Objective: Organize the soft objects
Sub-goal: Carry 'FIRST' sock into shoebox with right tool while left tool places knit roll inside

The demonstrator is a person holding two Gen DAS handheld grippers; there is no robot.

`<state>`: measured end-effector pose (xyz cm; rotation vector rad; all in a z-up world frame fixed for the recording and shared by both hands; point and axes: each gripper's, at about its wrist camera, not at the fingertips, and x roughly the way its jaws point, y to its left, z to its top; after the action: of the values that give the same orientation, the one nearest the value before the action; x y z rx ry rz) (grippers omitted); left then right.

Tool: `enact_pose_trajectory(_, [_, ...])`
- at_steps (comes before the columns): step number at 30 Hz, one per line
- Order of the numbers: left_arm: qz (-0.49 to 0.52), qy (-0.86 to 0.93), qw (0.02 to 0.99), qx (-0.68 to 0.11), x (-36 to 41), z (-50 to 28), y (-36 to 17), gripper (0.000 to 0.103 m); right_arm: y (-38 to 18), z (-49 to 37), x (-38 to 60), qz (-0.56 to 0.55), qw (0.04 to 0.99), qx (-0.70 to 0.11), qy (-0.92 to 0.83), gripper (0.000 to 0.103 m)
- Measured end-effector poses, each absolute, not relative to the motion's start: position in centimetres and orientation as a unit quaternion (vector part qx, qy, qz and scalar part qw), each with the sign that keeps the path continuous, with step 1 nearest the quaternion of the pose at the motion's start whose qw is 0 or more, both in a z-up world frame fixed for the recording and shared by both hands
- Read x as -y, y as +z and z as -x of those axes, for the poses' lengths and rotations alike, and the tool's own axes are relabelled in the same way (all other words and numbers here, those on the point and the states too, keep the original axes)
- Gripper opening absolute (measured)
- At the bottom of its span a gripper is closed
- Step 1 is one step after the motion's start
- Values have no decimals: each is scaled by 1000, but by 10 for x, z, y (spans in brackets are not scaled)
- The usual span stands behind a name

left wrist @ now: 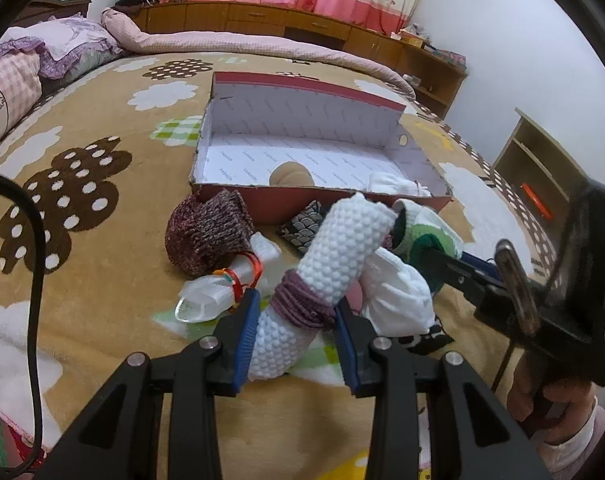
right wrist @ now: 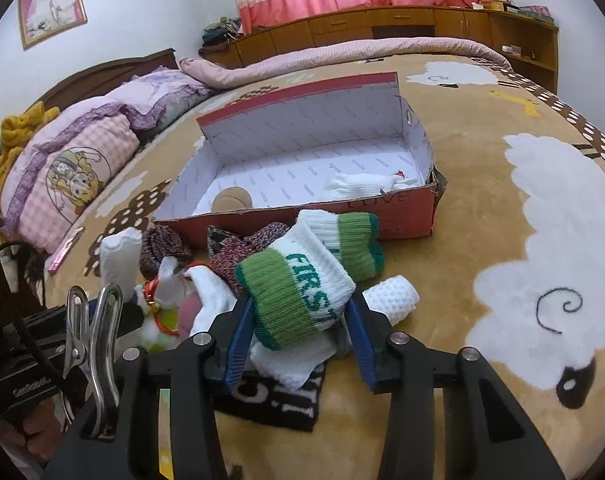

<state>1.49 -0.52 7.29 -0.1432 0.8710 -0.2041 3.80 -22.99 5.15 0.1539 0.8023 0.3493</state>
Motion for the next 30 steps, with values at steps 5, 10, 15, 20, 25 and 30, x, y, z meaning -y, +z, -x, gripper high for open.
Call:
enact_pose_trajectory(5, [69,-99,901,-416,8,-19,76,37,60,-35,232,-68,909,-373,172,44])
enact_pose_trajectory(10, [78,-106,897,-422,8,-24,77,37,66,-36,237,-77,910,-365,180,44])
enact_pose_trajectory(15, [81,-108,901,-413,8,-30,86,37,76,-37,236,-69,914,-354,187,44])
enact_pose_trajectory(20, [70,-102,909,-397,10,-40,99,37,85,-40,237,-55,919,-343,186,44])
enact_pose_trajectory(25, [68,-97,911,-395,8,-58,106,37,90,-47,238,-48,922,-339,181,44])
enact_pose_trajectory(30, [80,-98,909,-397,5,-77,109,37,90,-57,241,-51,924,-338,173,44])
